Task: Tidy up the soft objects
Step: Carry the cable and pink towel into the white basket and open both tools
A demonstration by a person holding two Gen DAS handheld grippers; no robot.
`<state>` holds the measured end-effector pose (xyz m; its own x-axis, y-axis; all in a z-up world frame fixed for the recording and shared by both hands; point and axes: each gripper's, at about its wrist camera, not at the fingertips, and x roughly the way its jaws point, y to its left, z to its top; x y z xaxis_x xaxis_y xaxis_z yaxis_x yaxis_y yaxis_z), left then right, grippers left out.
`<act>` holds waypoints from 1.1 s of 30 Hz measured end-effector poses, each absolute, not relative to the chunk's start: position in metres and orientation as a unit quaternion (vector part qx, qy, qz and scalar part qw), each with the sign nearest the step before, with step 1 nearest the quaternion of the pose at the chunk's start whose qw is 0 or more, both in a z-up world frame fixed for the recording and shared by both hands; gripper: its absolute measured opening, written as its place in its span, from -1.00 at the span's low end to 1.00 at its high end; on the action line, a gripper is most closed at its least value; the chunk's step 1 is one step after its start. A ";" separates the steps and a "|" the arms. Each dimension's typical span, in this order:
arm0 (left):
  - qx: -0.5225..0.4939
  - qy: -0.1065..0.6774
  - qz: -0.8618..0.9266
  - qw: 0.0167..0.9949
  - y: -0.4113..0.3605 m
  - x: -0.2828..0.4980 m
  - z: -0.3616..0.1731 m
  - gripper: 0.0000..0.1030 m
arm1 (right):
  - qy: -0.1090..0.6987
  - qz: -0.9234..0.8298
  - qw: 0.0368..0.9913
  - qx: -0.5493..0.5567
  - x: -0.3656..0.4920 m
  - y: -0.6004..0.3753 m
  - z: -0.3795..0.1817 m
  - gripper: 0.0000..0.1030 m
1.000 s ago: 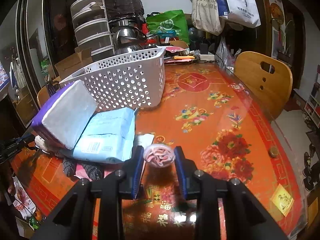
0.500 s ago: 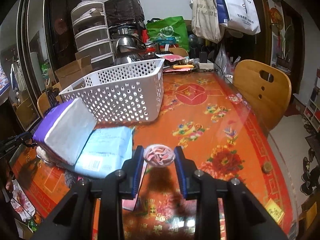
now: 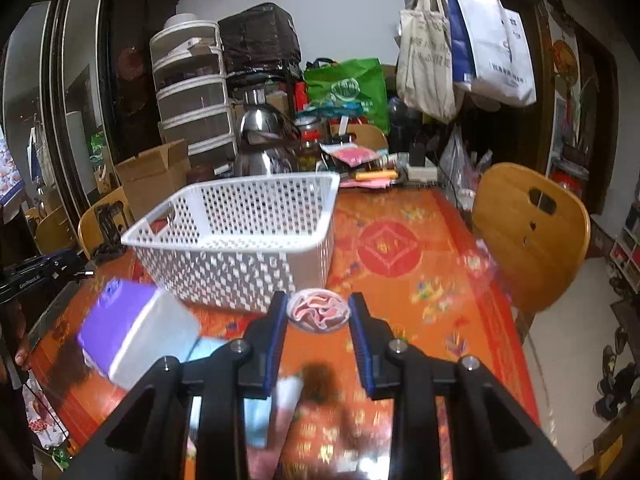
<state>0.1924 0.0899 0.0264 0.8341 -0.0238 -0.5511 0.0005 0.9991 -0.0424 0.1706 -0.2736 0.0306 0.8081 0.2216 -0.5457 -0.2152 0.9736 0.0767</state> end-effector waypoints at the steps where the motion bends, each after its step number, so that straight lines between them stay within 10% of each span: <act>1: -0.023 0.287 -0.010 0.958 0.090 0.199 0.033 -0.84 | 0.286 0.120 0.951 0.005 0.176 -0.272 0.037 -0.43; 28: -0.029 0.405 -0.031 0.913 0.025 0.417 0.037 -0.83 | 0.397 0.128 0.908 -0.049 0.371 -0.187 0.024 -0.43; 31: -0.037 0.410 -0.042 0.910 0.026 0.417 0.033 -0.37 | 0.399 0.135 0.906 -0.045 0.373 -0.186 0.022 -0.37; 33: -0.035 0.405 -0.033 0.913 0.028 0.414 0.032 0.43 | 0.394 0.134 0.908 -0.044 0.371 -0.186 0.024 0.08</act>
<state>0.4138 0.0278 0.0319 0.6698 -0.0895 -0.7371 0.0324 0.9953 -0.0913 0.3706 -0.1860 0.0237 0.6531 0.2096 -0.7277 -0.2785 0.9601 0.0266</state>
